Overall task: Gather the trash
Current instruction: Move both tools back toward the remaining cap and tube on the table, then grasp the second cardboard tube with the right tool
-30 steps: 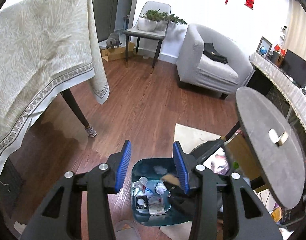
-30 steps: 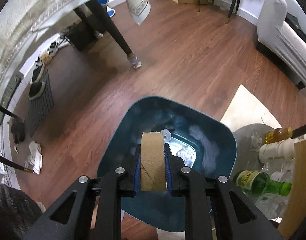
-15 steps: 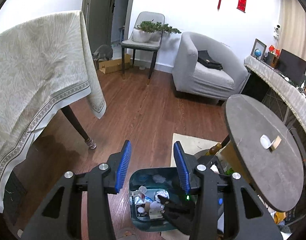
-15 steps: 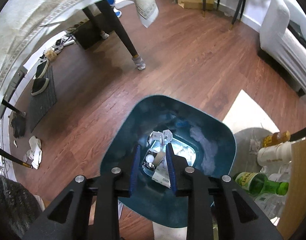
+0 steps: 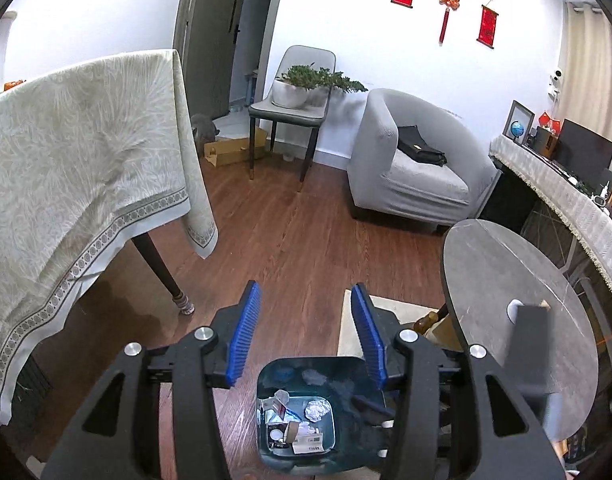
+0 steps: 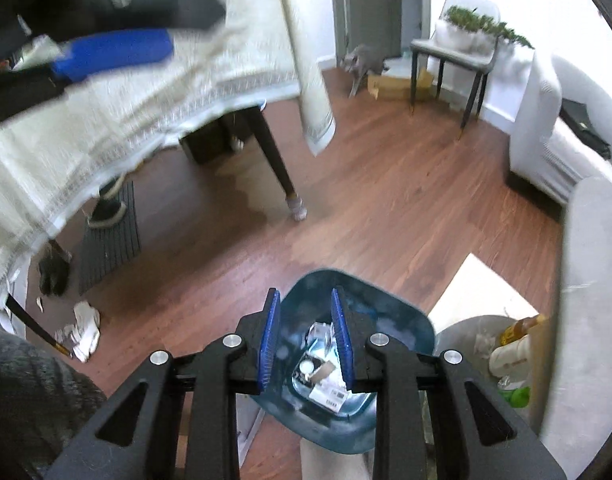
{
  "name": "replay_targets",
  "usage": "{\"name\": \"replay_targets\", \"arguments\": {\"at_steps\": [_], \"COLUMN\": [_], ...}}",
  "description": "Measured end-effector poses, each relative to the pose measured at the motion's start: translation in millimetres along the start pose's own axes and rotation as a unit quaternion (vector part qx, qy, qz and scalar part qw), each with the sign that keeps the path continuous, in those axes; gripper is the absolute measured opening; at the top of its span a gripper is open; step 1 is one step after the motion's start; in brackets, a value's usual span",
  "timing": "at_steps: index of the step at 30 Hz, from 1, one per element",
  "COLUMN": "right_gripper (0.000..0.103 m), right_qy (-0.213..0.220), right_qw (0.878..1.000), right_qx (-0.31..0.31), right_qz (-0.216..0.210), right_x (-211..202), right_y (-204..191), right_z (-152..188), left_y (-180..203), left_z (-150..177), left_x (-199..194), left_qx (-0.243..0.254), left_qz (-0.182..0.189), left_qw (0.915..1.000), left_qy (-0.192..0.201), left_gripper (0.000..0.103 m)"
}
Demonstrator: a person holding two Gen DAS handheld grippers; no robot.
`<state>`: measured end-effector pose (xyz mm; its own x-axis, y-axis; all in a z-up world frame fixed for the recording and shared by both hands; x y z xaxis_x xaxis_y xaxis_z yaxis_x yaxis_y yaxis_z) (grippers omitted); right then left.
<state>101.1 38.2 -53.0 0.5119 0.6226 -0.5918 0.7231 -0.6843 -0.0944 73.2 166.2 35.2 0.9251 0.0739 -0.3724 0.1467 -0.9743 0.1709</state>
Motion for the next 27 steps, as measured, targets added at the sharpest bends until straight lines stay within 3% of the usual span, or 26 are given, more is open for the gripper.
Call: {"name": "replay_targets", "arguments": {"at_steps": [9, 10, 12, 13, 19, 27], "right_gripper": [0.027, 0.029, 0.054, 0.059, 0.059, 0.067], "right_qy": [0.057, 0.059, 0.065, 0.069, 0.08, 0.083], "right_qw": [0.997, 0.997, 0.996, 0.995, 0.99, 0.982], "right_qx": [0.022, 0.023, 0.025, 0.025, 0.037, 0.066], "right_qz": [0.036, 0.042, 0.057, 0.063, 0.108, 0.156], "right_x": [-54.4, -59.7, -70.9, -77.0, -115.6, -144.8], "right_y": [40.9, 47.6, 59.6, 66.1, 110.4, 172.6], "right_z": [-20.7, -21.5, -22.0, -22.0, -19.2, -14.6], "left_y": [30.7, 38.0, 48.6, 56.1, 94.3, 135.7], "left_z": [0.5, 0.7, 1.8, 2.5, 10.4, 24.7], "left_x": [10.1, 11.8, 13.3, 14.7, 21.1, 36.1], "left_qx": [0.009, 0.011, 0.012, 0.014, 0.031, 0.068], "left_qz": [0.017, 0.022, 0.032, 0.038, 0.064, 0.085], "left_qw": [0.9998, 0.9997, 0.9994, 0.9992, 0.9974, 0.9939], "left_qy": [-0.003, -0.003, -0.004, -0.005, -0.011, -0.019], "left_gripper": [0.057, 0.059, 0.06, 0.061, 0.065, 0.071]}}
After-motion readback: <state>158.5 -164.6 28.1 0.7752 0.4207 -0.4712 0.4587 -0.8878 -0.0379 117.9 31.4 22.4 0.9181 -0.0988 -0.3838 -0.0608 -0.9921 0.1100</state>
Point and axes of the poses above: each gripper's, at about its wrist camera, not at the fingertips, and x roughly the way its jaws point, y to its right, z to its underside, the point moved 1 cm from there along x, roughly the way its jaws point, and after that the axes turned 15 degrees about y, right-handed, at the moved point
